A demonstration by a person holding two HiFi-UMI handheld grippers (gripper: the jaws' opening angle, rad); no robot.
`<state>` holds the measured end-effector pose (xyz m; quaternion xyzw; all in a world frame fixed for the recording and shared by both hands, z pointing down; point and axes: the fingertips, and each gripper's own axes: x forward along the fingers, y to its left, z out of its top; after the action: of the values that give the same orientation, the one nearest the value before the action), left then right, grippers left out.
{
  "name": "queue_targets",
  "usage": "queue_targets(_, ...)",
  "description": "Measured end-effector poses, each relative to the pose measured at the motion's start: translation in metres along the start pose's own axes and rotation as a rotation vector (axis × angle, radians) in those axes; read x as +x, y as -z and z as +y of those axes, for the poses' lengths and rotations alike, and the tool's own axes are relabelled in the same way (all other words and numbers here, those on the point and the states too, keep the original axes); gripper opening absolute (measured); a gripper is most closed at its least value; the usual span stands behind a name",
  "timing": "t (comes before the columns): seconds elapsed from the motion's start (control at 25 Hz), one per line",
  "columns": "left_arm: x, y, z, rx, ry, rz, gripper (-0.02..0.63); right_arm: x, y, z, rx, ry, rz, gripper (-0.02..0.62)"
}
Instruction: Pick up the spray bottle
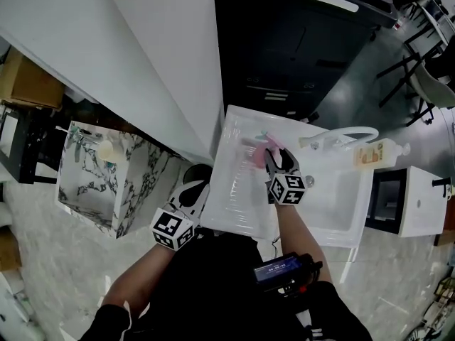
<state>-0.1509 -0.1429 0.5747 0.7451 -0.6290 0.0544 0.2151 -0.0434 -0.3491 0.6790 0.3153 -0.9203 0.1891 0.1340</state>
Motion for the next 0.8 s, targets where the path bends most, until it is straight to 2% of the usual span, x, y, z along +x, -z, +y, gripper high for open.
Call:
queue_targets(0.44,-0.014,0.009,0.007,-0.019,-0.065,0.009,0.008,0.013,-0.003,0.001,-0.033,-0.004,-0.01,0.218)
queue_targets(0.6,-0.015,0.009,0.004,-0.021,-0.071,0.009,0.008,0.013,-0.004,-0.001,-0.042,-0.001,-0.01,0.163)
queue_targets(0.8,-0.017,0.01,0.003,-0.025,-0.085,0.003,0.008,0.011,-0.005,-0.002,-0.058,-0.008,-0.009,0.153)
